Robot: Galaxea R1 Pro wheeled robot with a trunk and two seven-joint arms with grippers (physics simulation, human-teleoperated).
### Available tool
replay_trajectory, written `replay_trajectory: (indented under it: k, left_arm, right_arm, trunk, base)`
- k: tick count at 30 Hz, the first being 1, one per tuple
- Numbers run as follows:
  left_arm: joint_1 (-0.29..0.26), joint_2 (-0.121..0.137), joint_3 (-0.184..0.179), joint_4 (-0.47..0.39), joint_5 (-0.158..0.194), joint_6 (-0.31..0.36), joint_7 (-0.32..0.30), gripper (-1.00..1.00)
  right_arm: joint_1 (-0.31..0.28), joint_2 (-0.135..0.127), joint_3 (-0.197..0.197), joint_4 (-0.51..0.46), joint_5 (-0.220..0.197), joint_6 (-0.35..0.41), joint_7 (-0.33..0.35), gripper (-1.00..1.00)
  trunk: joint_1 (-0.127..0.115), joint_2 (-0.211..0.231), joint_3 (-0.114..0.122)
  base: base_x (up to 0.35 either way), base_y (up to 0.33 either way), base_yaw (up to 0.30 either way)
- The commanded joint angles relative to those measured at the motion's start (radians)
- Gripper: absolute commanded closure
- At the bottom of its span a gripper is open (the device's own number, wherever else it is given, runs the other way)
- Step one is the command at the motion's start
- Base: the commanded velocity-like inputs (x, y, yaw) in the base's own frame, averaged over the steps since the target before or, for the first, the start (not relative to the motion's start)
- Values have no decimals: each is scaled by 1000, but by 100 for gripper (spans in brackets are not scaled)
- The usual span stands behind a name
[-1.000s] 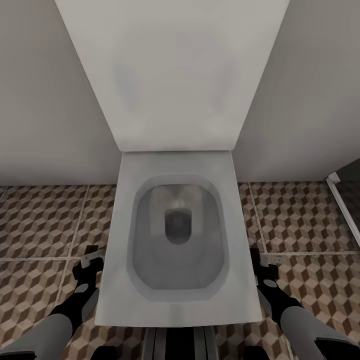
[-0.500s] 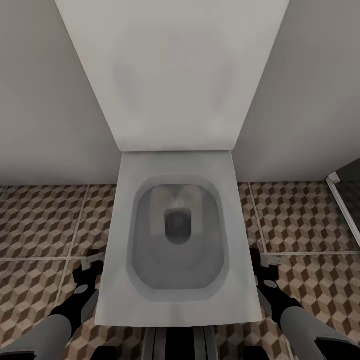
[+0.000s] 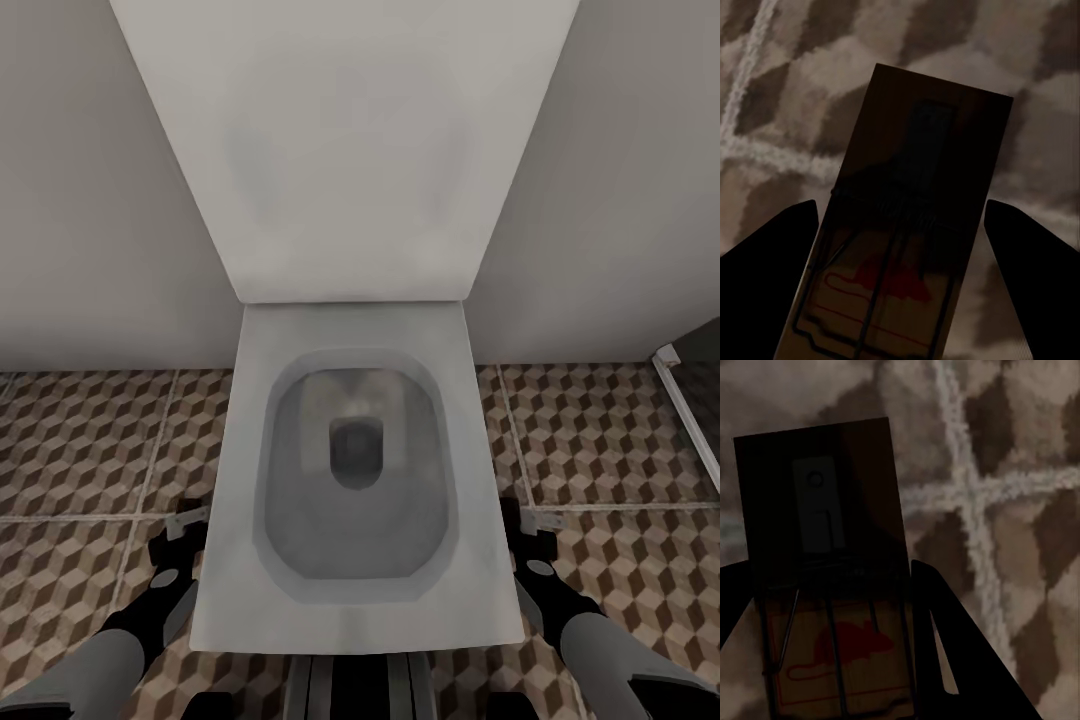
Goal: Take the four mousetraps from the cabinet in the bathroom and place them on the bathroom floor. Make sure all four end up on the same floor surface, and ensure that at least two of them are either under or directly next to the same bathroom sink.
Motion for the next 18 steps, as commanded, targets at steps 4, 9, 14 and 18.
replay_trajectory:
  k: [4, 9, 14, 18]
  left_arm:
    - [-1, -1, -1, -1, 0, -6, -1, 100]
    - [-1, -1, -1, -1, -2, -6, -1, 100]
    - [-1, 0, 0, -7, -2, -8, 0, 100]
    - [-1, 0, 1, -7, -2, -8, -1, 100]
  right_arm:
    - [0, 0, -6, 1, -1, -5, 2, 100]
    - [0, 0, -6, 1, 0, -5, 2, 100]
    - [0, 0, -6, 1, 4, -2, 2, 100]
    - [0, 0, -5, 1, 5, 0, 2, 100]
  trunk:
    - [0, 0, 0]
    - [0, 0, 0]
    - [0, 0, 0]
    - [0, 0, 0]
  base:
    - [0, 0, 0]
    - [0, 0, 0]
    - [0, 0, 0]
    - [0, 0, 0]
